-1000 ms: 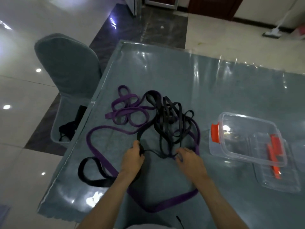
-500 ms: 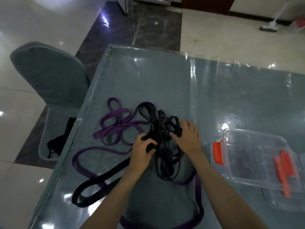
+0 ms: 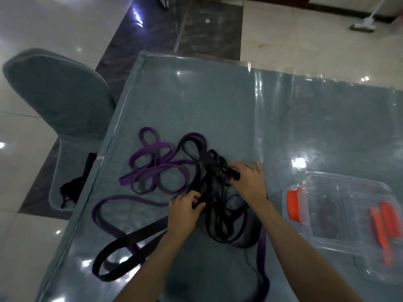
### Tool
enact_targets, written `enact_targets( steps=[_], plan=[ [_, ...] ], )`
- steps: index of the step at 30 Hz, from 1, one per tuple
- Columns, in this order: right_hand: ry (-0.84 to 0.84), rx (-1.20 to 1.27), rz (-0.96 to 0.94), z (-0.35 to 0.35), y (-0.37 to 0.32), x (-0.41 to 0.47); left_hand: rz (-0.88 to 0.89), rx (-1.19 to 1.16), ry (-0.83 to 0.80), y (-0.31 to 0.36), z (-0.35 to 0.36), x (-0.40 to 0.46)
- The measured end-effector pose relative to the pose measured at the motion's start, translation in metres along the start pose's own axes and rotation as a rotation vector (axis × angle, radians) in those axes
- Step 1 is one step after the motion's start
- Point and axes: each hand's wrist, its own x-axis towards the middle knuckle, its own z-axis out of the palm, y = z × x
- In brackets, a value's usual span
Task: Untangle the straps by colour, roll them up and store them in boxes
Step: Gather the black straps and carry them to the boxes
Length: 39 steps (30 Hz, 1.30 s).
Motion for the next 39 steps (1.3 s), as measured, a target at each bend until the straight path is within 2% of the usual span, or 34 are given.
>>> enact_targets(
  steps=[3, 6, 11, 15, 19, 22, 26, 29, 32, 35, 39],
  plan=[
    [0.074, 0.238, -0.018, -0.011, -0.005, -0.02, 0.04, -0.119, -0.11, -0.001, -0.009, -0.012],
    [0.109, 0.41, 0.022, -0.024, -0.012, -0.045, 0.044, -0.191, -0.065, -0.006, -0.021, -0.032],
    [0.143, 0.646, 0.158, -0.045, -0.025, -0.102, -0.132, -0.28, -0.02, -0.025, -0.05, -0.072],
    [0.193, 0.717, 0.239, -0.059, -0.029, -0.153, -0.259, -0.343, -0.005, -0.054, -0.072, -0.107],
    [0.22, 0.813, 0.299, -0.06, -0.029, -0.191, -0.289, -0.422, -0.007, -0.084, -0.086, -0.142],
    [0.123, 0.805, 0.27, -0.052, -0.037, -0.207, -0.206, -0.282, 0.049, -0.106, -0.082, -0.159],
    [-0.033, 0.727, 0.242, -0.027, -0.046, -0.211, -0.181, 0.15, 0.131, -0.125, -0.072, -0.166],
    [-0.111, 0.641, 0.193, -0.011, -0.053, -0.211, -0.217, 0.229, 0.085, -0.124, -0.065, -0.167],
    [-0.167, 0.578, 0.177, -0.001, -0.059, -0.209, -0.244, 0.33, 0.126, -0.118, -0.054, -0.168],
    [-0.174, 0.533, 0.182, 0.006, -0.062, -0.206, -0.304, 0.344, 0.199, -0.117, -0.045, -0.169],
    [-0.199, 0.505, 0.182, 0.012, -0.062, -0.204, -0.392, 0.238, 0.162, -0.128, -0.046, -0.168]
  ],
)
